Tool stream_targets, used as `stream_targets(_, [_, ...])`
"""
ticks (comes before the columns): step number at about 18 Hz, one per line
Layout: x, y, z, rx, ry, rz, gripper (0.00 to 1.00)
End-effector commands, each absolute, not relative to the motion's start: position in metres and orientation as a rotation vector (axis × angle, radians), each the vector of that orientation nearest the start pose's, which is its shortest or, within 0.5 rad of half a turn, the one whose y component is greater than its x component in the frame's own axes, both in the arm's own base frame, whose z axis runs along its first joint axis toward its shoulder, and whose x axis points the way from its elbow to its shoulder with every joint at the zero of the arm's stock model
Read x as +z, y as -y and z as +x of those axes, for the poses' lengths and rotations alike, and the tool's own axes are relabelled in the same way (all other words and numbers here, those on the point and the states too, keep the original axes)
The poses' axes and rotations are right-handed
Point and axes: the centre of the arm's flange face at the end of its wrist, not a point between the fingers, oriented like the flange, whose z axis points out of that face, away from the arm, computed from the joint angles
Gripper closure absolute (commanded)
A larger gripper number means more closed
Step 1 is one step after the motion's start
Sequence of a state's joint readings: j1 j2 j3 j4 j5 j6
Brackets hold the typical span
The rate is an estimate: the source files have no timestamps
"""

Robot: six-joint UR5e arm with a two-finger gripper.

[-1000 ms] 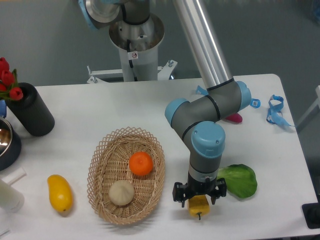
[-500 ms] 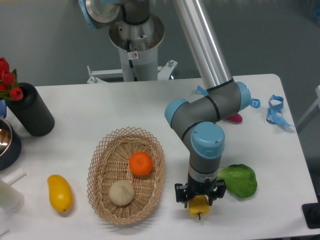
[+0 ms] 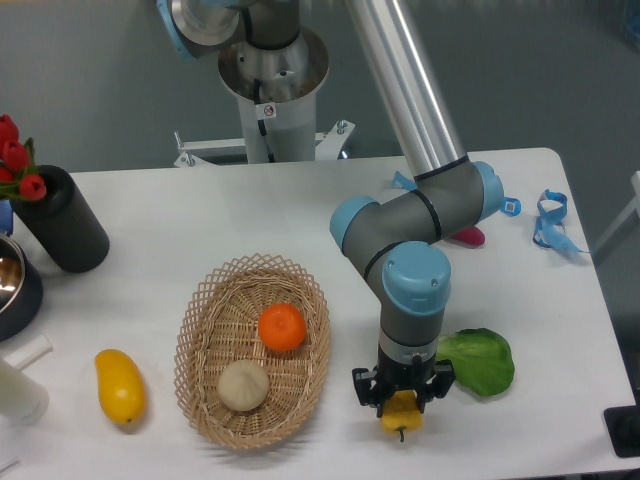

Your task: Pick up the yellow pepper from the table

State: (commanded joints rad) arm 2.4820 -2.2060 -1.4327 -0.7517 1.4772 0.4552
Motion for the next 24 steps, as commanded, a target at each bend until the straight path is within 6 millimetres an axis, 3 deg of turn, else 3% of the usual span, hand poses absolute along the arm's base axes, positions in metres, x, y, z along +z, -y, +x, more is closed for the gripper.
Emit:
stream_targets(6, [0.318, -0.540, -0.481, 0.395, 0.256, -2.808, 0.61])
stream_targets(8, [0.333, -0.524, -0.489, 0.438, 0.152, -2.820, 0.61])
stream_targets(12, [0.371, -0.501, -0.493, 0.483, 0.075, -2.819, 0.61])
stream_targets(15, [0.376, -0.490, -0.497, 0.464, 0.021, -2.851, 0.61])
stream_targets(24, [0.389, -0.482, -0.498, 0.482, 0.027, -2.835, 0.61])
